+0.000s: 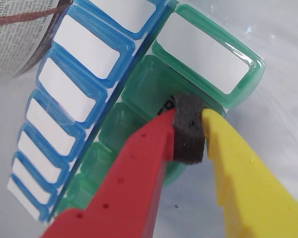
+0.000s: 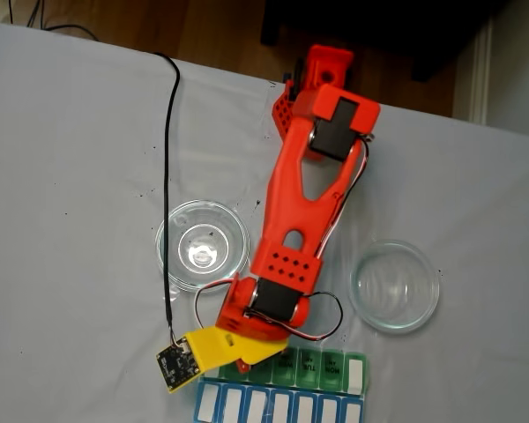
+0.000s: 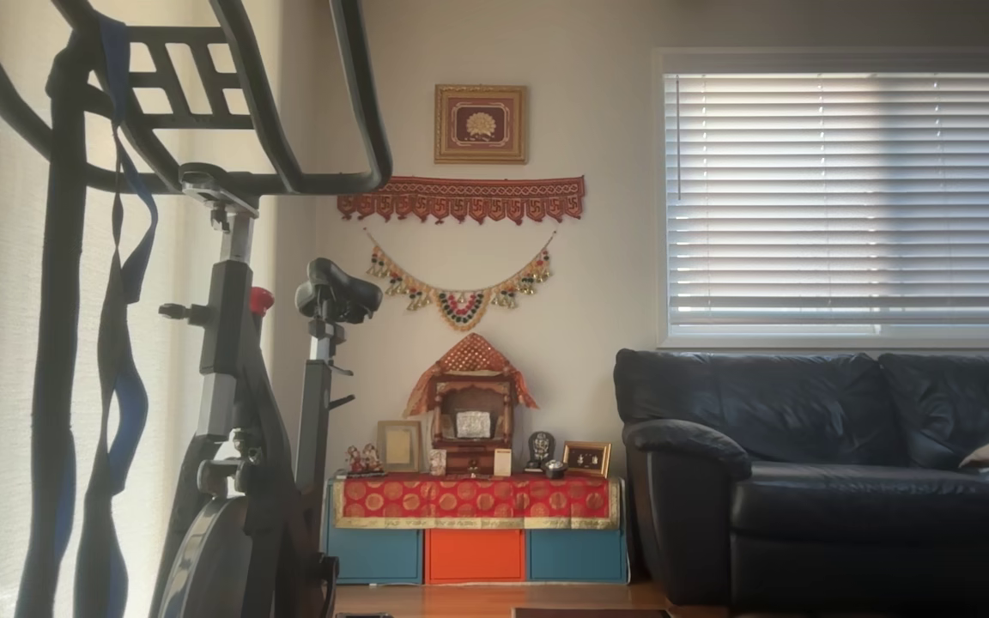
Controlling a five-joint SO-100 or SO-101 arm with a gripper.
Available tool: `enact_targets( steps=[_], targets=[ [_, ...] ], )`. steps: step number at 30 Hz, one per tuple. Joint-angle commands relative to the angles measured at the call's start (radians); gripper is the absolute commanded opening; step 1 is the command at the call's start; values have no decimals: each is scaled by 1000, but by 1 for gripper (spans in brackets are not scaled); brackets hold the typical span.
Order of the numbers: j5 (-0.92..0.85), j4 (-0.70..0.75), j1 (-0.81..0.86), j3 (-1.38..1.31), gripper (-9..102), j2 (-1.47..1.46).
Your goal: Sort medicines into box.
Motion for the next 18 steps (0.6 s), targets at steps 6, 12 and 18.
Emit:
enact_targets(
  steps=[6, 12, 18],
  targets=[
    [-61, 6, -37, 6, 1, -14],
    [54, 98, -23, -66, 1, 32],
    [229, 213, -20, -3, 1, 230]
  ],
)
